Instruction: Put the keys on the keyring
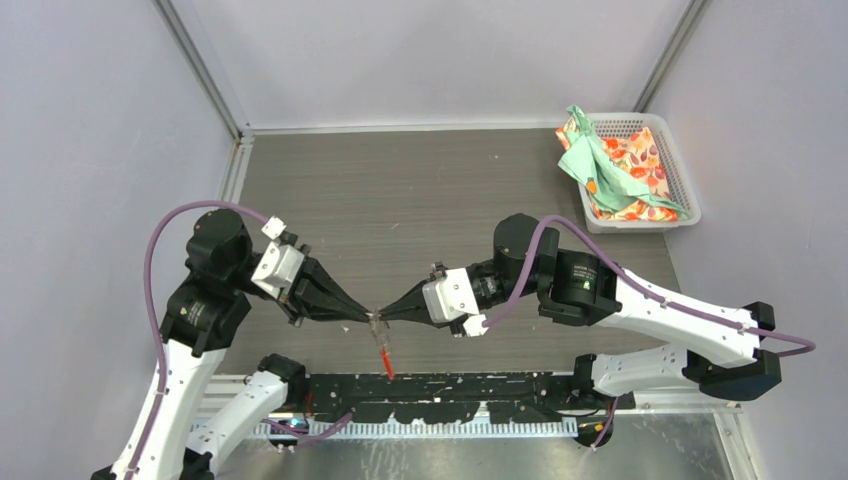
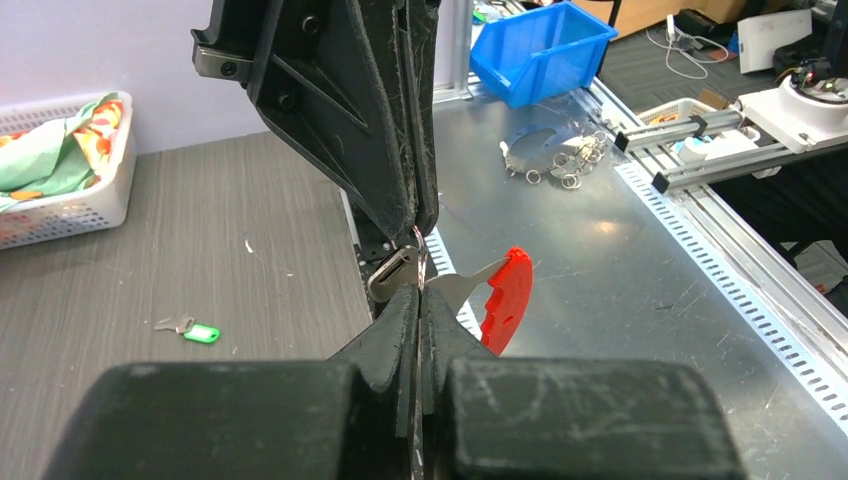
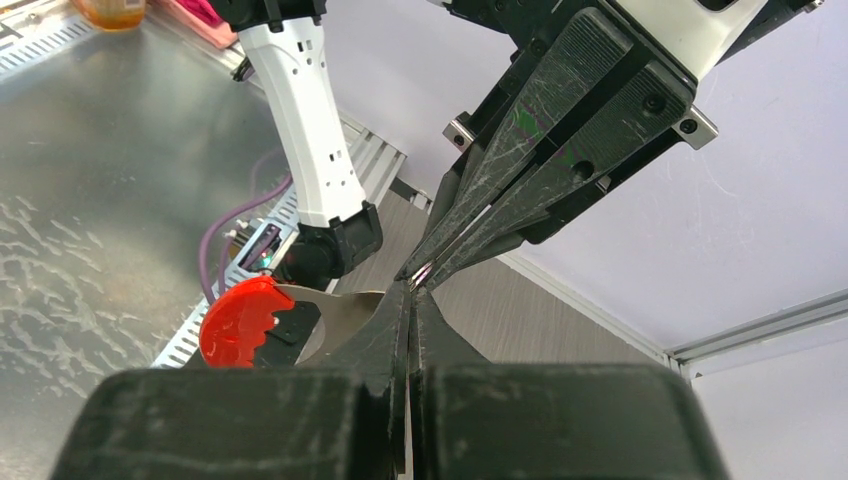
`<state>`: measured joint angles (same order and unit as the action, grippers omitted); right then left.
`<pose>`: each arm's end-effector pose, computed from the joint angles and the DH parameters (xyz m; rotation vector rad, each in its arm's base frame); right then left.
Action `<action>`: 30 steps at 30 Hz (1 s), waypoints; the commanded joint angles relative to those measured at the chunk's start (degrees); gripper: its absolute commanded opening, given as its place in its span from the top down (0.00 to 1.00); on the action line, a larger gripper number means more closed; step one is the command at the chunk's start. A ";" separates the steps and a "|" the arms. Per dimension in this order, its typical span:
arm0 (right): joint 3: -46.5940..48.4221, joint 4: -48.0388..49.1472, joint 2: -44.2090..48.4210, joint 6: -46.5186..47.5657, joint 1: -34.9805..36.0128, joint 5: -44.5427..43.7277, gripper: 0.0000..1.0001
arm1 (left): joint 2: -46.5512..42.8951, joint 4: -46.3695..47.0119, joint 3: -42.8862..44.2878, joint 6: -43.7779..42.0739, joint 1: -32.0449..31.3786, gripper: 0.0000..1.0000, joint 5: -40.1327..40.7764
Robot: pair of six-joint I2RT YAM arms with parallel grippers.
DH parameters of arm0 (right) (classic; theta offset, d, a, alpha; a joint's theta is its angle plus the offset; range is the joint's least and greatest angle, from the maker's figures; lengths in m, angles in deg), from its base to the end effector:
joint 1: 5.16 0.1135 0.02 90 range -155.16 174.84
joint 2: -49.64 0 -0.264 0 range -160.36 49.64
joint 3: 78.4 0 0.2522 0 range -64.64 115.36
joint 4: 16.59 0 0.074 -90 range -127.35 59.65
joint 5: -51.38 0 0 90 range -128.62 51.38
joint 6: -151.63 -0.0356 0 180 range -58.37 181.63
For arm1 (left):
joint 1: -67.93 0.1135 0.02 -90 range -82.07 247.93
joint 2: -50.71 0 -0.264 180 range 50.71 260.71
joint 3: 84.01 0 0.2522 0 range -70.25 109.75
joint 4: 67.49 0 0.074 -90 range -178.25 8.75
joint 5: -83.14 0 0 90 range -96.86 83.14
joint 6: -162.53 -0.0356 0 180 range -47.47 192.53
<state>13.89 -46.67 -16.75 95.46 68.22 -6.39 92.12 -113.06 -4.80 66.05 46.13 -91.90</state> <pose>0.0519 0.2402 0.4580 -1.6083 0.6290 0.9780 0.0775 -0.0692 0.4323 1.4251 1.0813 -1.4317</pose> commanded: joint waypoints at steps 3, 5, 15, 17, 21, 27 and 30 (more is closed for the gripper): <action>2.67 4.49 -0.34 -1.03 0.00 0.29 0.99 | 0.52 -1.48 0.81 -0.70 -0.26 1.00 -0.30; 2.84 4.54 -0.55 -1.13 0.00 0.38 0.99 | 0.60 -1.54 0.84 -0.73 -0.26 1.00 -0.39; 3.66 4.97 -1.37 -1.52 0.00 0.72 0.99 | 0.87 -2.26 1.35 -0.97 -0.26 1.00 -0.87; 3.70 4.98 -1.35 -1.57 -0.06 0.66 0.99 | 0.94 -2.54 1.41 -1.08 -0.26 1.00 -1.08; 3.92 5.31 -1.73 -1.86 -0.01 0.63 0.99 | 1.13 -2.73 1.59 -1.25 -0.26 1.00 -1.64; 4.37 5.77 -2.78 -2.29 -0.06 0.59 0.99 | 1.09 -3.44 1.90 -1.97 -0.27 1.00 -2.62; 4.27 6.18 -3.04 -2.63 0.00 0.00 0.99 | 0.93 -3.68 2.13 -2.34 -0.21 1.00 -3.03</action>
<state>15.52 -44.98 -19.35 93.99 68.22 -6.11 92.91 -116.10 -4.80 64.52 46.13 -93.49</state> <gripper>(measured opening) 0.020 0.009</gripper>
